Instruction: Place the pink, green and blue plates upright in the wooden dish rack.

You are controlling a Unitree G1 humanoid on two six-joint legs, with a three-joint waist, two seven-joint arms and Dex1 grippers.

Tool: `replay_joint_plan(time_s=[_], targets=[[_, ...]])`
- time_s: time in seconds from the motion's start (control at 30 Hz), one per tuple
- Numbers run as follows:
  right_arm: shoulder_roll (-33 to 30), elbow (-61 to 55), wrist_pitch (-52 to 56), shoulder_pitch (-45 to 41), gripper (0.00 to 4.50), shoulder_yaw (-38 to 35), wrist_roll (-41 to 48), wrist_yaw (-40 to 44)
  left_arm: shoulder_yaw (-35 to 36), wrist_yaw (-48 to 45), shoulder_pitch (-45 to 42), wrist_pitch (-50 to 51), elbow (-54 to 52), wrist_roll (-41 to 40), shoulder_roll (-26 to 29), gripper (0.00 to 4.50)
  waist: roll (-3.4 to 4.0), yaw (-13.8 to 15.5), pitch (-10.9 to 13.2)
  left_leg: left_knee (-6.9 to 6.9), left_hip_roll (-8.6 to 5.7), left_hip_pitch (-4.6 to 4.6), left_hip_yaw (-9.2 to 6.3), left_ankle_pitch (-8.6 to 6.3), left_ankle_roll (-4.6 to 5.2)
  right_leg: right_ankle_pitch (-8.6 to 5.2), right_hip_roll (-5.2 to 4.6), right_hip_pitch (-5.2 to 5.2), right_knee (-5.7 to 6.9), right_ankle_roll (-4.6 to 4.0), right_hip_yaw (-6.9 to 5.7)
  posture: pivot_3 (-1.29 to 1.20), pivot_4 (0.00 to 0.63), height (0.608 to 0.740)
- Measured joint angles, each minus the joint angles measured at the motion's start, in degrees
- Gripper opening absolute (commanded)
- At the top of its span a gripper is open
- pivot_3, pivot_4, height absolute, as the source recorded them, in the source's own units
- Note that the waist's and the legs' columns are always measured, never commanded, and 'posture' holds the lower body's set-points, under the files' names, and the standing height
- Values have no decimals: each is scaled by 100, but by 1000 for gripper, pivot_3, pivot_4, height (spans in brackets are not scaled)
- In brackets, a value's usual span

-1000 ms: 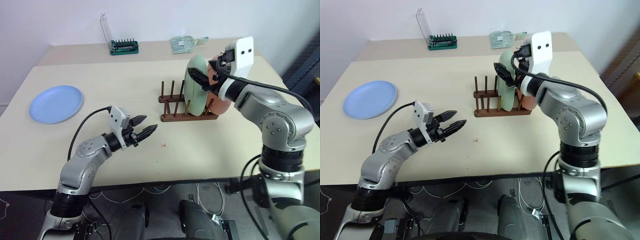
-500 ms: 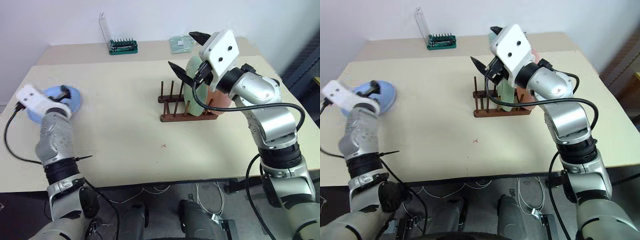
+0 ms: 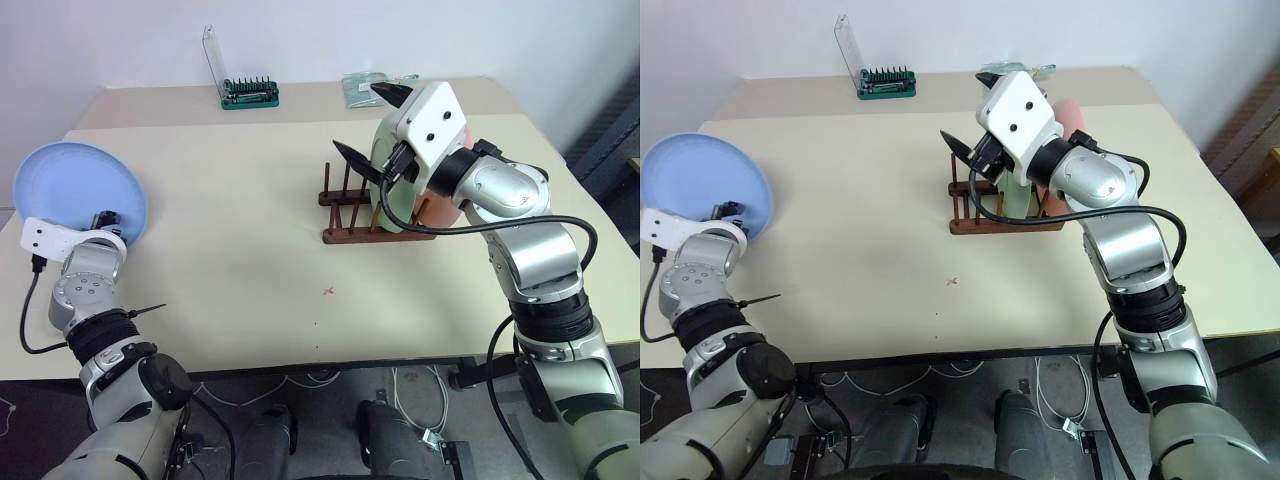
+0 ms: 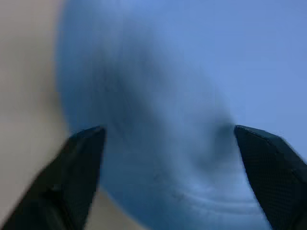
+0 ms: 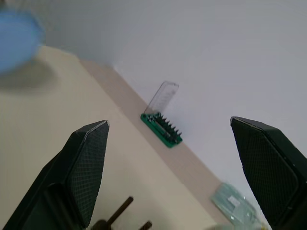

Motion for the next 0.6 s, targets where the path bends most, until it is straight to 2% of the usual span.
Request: replay_joint_plan(time_s=[0.17, 0.43, 0.53, 0.6], targets=[[1, -9, 0, 4, 4153, -6, -66, 13, -67, 0, -4, -17, 102, -75, 9, 100, 0, -4, 0, 0, 0, 0, 0, 1, -2, 0, 1, 0, 0, 0, 0, 0, 150, 740], [54, -22, -1, 44, 4153, -11, -130, 29, -632, -524, -4, 26, -261, -110, -1, 100, -1, -5, 0, 0, 0, -1, 1, 1, -2, 0, 1, 0, 0, 0, 1, 0, 150, 740], [61, -23, -2, 45, 4153, -11, -168, 42, -731, -635, -3, -60, -693, -229, -111, 973, -1, -9, 0, 0, 1, -1, 1, 1, -2, 0, 1, 0, -1, -1, 1, 0, 150, 740], [71, -23, -3, 45, 4153, -11, -178, 57, -711, -463, -4, -255, -982, -248, -258, 1934, -1, -12, 0, -1, 2, 0, 0, 1, -3, 0, 1, 0, -1, -1, 1, 0, 150, 740]])
